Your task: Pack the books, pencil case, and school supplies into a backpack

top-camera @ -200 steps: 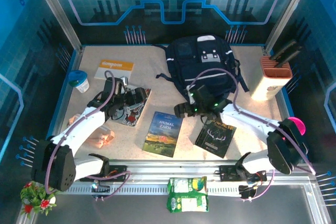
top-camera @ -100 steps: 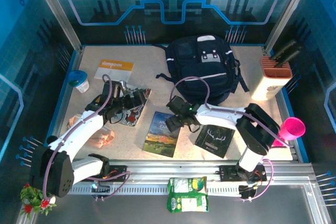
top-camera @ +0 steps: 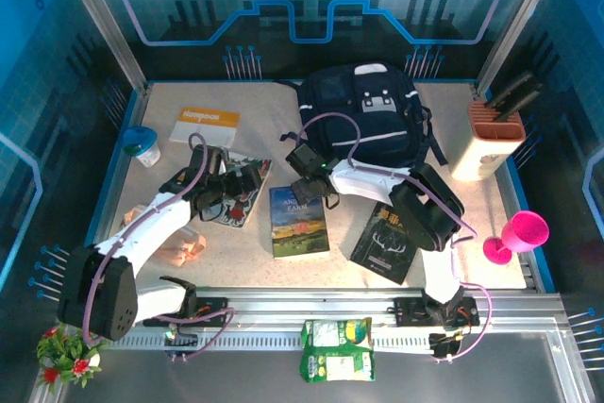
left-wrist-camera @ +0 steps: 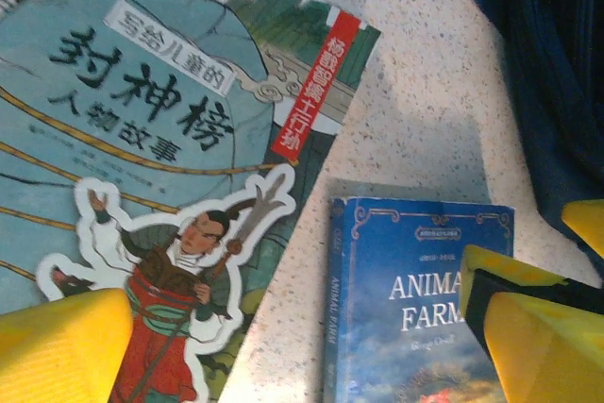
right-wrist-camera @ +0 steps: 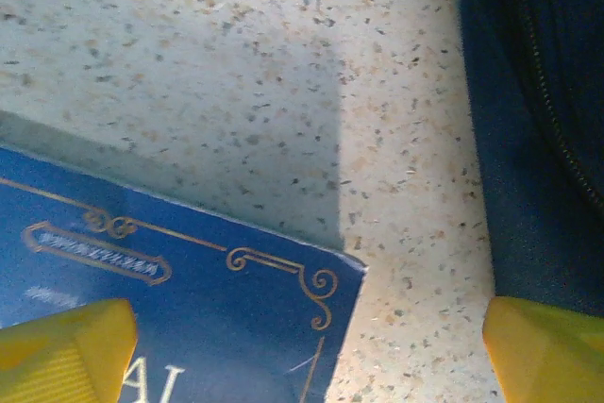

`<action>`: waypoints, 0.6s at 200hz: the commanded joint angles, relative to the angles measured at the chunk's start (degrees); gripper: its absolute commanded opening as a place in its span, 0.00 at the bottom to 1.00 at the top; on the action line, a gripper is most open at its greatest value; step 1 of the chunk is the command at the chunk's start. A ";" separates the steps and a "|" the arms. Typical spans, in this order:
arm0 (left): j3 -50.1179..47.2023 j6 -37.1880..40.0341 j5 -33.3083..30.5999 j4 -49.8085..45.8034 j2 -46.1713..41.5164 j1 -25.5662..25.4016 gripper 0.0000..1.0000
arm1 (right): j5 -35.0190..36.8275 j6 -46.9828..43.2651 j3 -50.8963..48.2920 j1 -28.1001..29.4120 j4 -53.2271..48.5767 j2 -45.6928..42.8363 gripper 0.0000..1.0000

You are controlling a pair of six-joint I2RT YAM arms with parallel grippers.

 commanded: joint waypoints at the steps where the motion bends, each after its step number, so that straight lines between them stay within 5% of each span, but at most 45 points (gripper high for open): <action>1: 0.85 -3.93 6.64 0.34 1.07 -0.53 0.94 | -4.61 2.68 -1.40 -0.45 -2.60 -6.37 0.95; 48: -2.30 -12.05 11.34 2.44 2.99 -5.23 0.84 | -17.54 12.12 -13.12 -3.84 0.39 -15.10 0.76; 120: -0.73 -10.09 10.43 0.68 11.82 -8.63 0.64 | -23.86 13.07 -13.14 -5.95 0.94 -9.57 0.45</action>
